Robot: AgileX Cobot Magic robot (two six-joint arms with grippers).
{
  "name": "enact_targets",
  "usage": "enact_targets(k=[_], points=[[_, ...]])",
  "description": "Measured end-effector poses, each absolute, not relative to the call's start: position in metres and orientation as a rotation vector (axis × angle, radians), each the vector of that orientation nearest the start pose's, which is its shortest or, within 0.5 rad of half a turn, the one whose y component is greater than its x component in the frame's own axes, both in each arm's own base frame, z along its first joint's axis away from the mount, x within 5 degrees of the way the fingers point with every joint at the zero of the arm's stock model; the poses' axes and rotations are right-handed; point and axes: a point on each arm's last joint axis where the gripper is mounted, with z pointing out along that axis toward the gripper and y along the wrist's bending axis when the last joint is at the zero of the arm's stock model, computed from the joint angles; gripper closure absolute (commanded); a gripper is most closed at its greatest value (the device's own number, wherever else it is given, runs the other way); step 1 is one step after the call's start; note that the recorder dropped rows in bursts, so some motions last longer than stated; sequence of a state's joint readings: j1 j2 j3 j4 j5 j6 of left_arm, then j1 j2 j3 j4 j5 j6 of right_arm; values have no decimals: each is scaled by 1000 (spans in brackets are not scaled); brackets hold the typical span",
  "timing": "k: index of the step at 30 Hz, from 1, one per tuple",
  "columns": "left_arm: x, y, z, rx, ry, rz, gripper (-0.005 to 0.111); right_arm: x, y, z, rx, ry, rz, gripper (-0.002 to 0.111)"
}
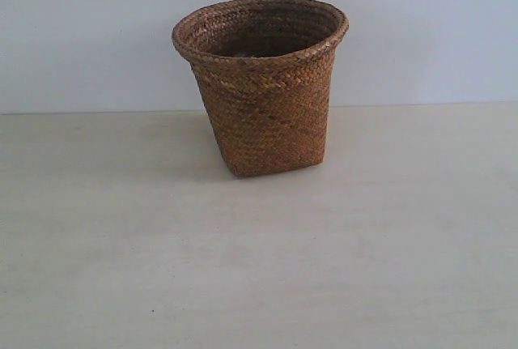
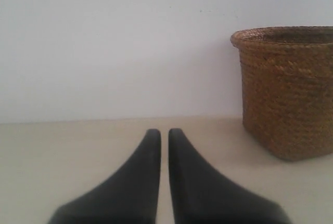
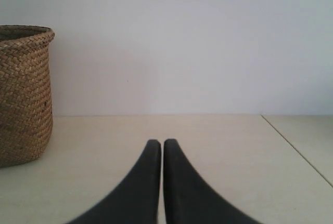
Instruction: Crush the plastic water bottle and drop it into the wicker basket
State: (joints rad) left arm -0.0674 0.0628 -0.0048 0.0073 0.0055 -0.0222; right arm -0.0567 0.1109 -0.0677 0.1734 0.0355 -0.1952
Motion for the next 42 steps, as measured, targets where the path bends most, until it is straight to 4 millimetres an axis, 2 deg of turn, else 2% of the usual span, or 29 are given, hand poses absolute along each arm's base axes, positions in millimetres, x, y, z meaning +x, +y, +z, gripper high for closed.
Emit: enact_targets(k=[8,23,42], points=[[58,0,207,-39,1569,-37,102,64,-3,226,22,1562,-57,108],[55,0,189,-13,1755,-9,102,64,-3,226,22,1562,-57,108],[55,0,188,-13,1766,-9,102,64,-3,226,24,1562,-55,108]])
